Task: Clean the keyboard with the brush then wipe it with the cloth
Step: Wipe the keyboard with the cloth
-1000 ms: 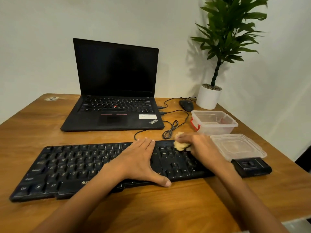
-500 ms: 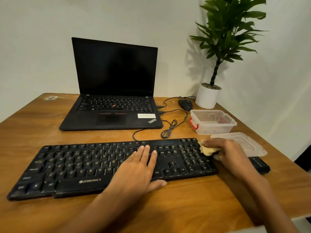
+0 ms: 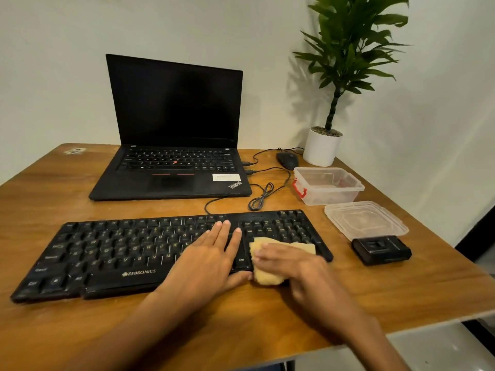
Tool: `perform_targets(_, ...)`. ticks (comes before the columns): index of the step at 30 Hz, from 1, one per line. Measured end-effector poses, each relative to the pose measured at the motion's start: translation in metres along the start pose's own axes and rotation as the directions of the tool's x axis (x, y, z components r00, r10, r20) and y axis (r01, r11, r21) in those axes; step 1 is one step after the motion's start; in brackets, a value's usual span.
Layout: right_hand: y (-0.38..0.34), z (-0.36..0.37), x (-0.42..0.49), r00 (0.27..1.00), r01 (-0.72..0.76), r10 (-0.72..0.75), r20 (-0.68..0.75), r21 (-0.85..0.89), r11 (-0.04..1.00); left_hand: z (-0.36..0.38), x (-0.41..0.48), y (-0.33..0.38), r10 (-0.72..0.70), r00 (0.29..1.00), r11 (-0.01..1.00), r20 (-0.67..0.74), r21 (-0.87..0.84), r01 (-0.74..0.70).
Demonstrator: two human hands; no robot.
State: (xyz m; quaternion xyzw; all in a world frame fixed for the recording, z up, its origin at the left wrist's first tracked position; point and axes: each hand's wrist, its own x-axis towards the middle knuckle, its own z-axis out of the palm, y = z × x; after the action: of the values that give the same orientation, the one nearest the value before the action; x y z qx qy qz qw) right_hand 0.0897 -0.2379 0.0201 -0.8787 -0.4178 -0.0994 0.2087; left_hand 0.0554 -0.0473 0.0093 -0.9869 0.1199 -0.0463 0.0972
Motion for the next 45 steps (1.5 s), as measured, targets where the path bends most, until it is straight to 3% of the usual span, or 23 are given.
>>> perform_targets(2,0.004,0.004,-0.007,1.000,-0.016,0.016,-0.007,0.034,0.999,0.002,-0.003,-0.002,-0.023,0.998,1.000,-0.059,-0.019,0.022)
perform_targets(6,0.044,-0.019,-0.028,0.966,-0.191,0.197,-0.167,0.049,0.980,0.015,-0.026,-0.012,-0.111,0.989,0.986,-0.096,-0.132,0.098)
perform_targets(9,0.036,-0.018,-0.019,0.958,-0.174,0.174,-0.230,0.018,0.985,0.025,-0.039,-0.016,-0.129,0.979,0.985,-0.158,-0.131,0.109)
perform_targets(13,0.009,0.006,-0.010,0.993,-0.028,0.029,-0.113,0.010,1.000,0.029,-0.039,-0.016,-0.143,0.969,0.988,-0.203,-0.095,0.125)
perform_targets(18,0.039,-0.024,-0.025,0.972,-0.193,0.196,-0.126,0.041,0.980,0.029,-0.040,-0.018,-0.128,0.971,0.988,-0.203,-0.106,0.108)
perform_targets(21,0.029,-0.024,-0.010,0.978,-0.186,0.184,-0.100,-0.010,0.983,0.030,-0.040,-0.017,-0.129,0.972,0.987,-0.195,-0.122,0.107)
perform_targets(26,-0.007,0.006,0.010,0.998,-0.023,0.028,-0.065,0.075,0.997,0.030,-0.041,-0.019,-0.102,0.955,0.990,-0.280,-0.120,0.071)
perform_targets(33,0.025,-0.021,-0.006,0.951,-0.256,0.272,-0.144,0.123,0.959,0.023,-0.047,-0.026,-0.073,0.990,0.986,-0.124,-0.155,0.053)
perform_targets(38,0.011,-0.038,0.018,0.943,-0.255,0.318,-0.099,0.397,0.882,-0.002,-0.047,-0.028,-0.118,0.980,0.952,-0.163,-0.300,0.064)
perform_targets(40,-0.004,-0.038,0.032,0.949,-0.211,0.306,-0.070,0.578,0.788,-0.013,-0.047,-0.035,-0.131,0.989,0.857,-0.068,-0.510,0.078)
perform_targets(41,-0.012,-0.037,0.039,0.952,-0.205,0.303,-0.034,0.664,0.719,-0.018,-0.044,-0.039,-0.117,0.991,0.758,-0.066,-0.650,0.046)
perform_targets(43,-0.028,-0.032,0.054,0.955,-0.233,0.292,0.058,0.754,0.614,-0.031,-0.040,-0.044,-0.125,0.986,0.453,-0.107,-0.891,-0.039)
perform_targets(45,-0.035,-0.020,0.066,0.956,-0.260,0.265,0.122,0.767,0.586,-0.042,-0.034,-0.046,-0.172,0.984,0.159,-0.052,-0.987,-0.024)
